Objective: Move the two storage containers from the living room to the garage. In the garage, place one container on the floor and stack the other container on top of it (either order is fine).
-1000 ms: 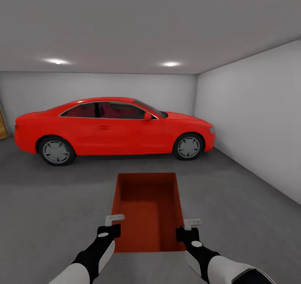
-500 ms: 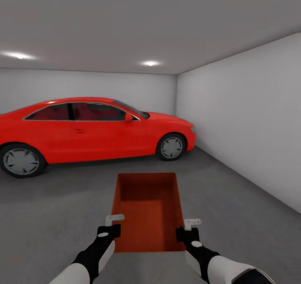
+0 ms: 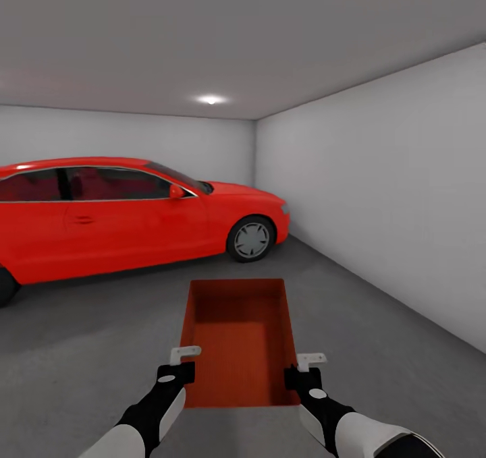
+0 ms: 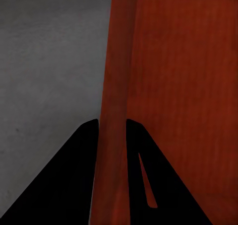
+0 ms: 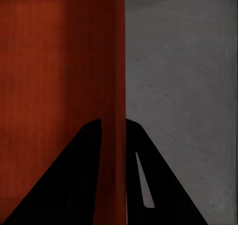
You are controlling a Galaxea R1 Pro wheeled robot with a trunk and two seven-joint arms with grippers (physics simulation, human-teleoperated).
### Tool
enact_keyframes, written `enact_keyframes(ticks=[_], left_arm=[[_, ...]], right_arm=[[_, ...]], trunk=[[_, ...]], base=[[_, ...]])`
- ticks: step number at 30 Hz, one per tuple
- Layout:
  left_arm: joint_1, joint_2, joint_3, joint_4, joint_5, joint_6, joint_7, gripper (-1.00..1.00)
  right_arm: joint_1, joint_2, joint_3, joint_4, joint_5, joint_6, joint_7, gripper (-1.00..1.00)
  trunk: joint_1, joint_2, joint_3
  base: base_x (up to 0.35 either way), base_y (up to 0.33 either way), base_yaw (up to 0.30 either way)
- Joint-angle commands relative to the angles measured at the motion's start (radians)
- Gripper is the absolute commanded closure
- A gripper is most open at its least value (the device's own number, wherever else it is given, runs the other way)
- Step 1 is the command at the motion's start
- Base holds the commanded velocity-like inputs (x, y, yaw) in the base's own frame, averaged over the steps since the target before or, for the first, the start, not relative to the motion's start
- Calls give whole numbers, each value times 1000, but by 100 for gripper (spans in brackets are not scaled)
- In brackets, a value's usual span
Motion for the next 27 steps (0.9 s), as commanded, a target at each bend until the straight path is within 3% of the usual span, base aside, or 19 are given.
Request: enact_keyframes(ticks=[1,27], left_arm=[[0,42,10,-3,4,8,15,100],[0,42,11,-6,4,8,15,100]], right_arm=[[-1,1,-33,-2,3,-2,-3,100],[-1,1,-33,-2,3,-2,-3,100]], trunk=[[1,-1,-2],[1,-1,-2]], base=[[322,104,-284],[322,91,-284]])
